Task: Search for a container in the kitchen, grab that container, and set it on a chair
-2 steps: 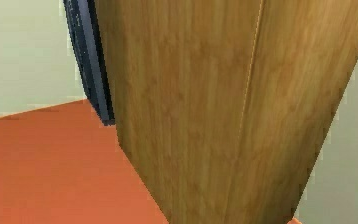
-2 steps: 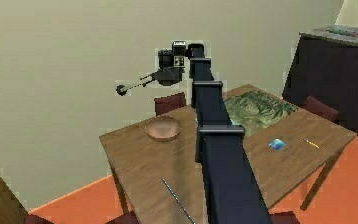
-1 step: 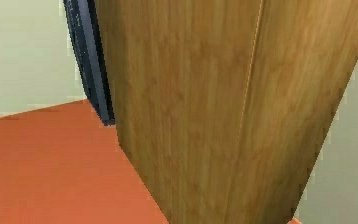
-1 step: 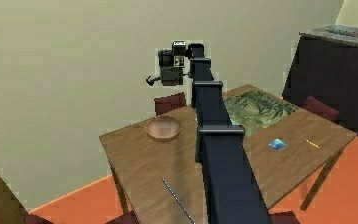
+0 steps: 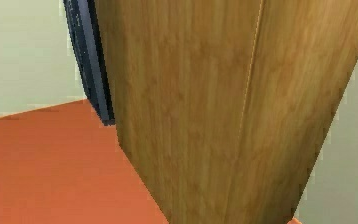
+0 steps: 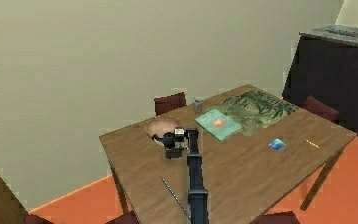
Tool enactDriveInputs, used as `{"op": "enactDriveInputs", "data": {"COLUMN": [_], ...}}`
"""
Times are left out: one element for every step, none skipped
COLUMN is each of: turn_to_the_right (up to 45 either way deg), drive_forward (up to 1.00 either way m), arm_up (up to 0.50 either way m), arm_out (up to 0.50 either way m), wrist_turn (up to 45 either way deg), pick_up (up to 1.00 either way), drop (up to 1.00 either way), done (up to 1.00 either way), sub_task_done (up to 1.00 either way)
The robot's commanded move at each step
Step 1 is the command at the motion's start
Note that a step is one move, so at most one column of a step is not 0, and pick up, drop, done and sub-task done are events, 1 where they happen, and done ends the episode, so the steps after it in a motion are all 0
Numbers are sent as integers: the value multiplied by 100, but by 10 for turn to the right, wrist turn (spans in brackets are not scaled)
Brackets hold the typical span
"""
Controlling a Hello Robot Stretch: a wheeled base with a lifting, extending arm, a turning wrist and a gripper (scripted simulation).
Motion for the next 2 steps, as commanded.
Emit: {"op": "enactDriveInputs", "data": {"turn_to_the_right": [0,0], "drive_forward": [0,0], "arm_up": [0,10], "arm_out": [0,0], "wrist_turn": [0,0], "pick_up": [100,0], "drop": [0,0], "done": [0,0], "sub_task_done": [0,0]}}
